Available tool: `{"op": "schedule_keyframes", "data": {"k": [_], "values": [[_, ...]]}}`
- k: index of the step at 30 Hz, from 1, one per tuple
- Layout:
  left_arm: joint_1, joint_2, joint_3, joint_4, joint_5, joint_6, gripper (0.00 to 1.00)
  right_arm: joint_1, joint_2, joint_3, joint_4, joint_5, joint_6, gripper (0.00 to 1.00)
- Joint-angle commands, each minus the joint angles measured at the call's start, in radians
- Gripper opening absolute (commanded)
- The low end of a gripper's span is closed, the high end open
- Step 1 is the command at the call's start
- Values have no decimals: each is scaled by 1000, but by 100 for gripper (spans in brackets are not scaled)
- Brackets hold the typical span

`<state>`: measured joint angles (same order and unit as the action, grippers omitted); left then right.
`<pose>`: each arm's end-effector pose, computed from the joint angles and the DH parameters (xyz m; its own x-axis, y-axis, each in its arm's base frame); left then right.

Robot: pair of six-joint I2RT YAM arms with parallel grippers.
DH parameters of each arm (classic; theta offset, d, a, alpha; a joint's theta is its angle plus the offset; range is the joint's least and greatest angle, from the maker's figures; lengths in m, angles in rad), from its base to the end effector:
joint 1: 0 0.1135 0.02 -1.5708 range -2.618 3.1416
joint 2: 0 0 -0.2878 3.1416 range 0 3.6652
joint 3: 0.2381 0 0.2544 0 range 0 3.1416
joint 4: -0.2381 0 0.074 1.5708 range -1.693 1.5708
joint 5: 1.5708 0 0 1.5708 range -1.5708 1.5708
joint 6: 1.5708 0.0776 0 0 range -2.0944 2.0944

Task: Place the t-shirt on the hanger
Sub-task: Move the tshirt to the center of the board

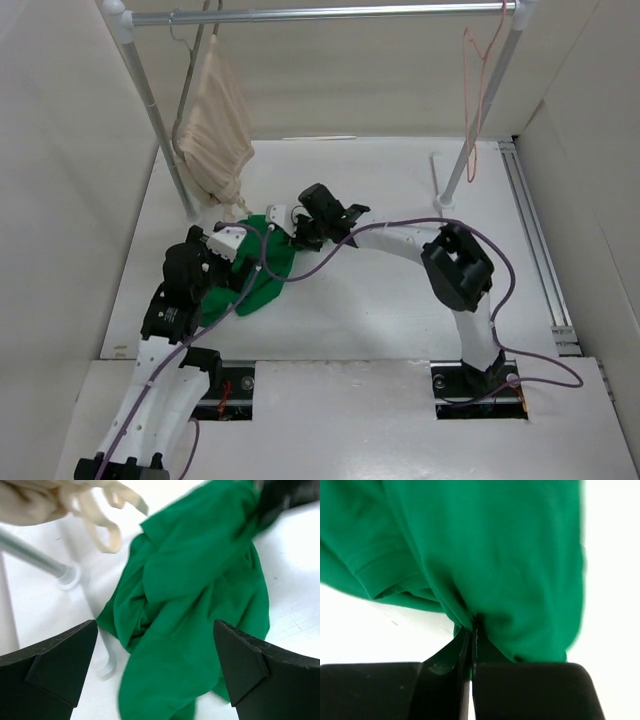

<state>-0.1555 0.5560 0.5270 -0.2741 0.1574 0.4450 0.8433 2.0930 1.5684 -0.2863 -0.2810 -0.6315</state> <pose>0.1643 -0.0381 0.2732 -0.1367 0.4518 -0.8816 0.3984 0.8399 0.3686 0.3230 0.3951 0.1834 0.1095 -0.7299 -0.6747 -0.9663 0.0809 -0.2444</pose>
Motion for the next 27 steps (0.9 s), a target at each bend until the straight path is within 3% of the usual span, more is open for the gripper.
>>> {"op": "schedule_keyframes", "data": {"k": [1, 7, 12, 17, 22, 25, 27], "values": [[-7, 33, 77, 4, 102, 47, 100, -56, -195, -16, 45, -1, 27, 0], [-7, 85, 142, 4, 284, 118, 100, -35, -457, -59, -152, -108, -118, 0], [-7, 107, 197, 70, 378, 104, 100, -15, -632, 34, -336, -136, -139, 0], [-7, 136, 254, 70, 488, 93, 100, -58, -721, 145, -384, -183, -148, 0], [-7, 145, 287, 88, 511, 83, 100, -153, -699, 268, -305, -351, -148, 0], [-7, 154, 288, 110, 536, 73, 100, -203, -582, 340, -286, -446, -168, 0], [-7, 154, 288, 121, 550, 73, 100, -213, -420, 461, -335, -463, -168, 0]]}}
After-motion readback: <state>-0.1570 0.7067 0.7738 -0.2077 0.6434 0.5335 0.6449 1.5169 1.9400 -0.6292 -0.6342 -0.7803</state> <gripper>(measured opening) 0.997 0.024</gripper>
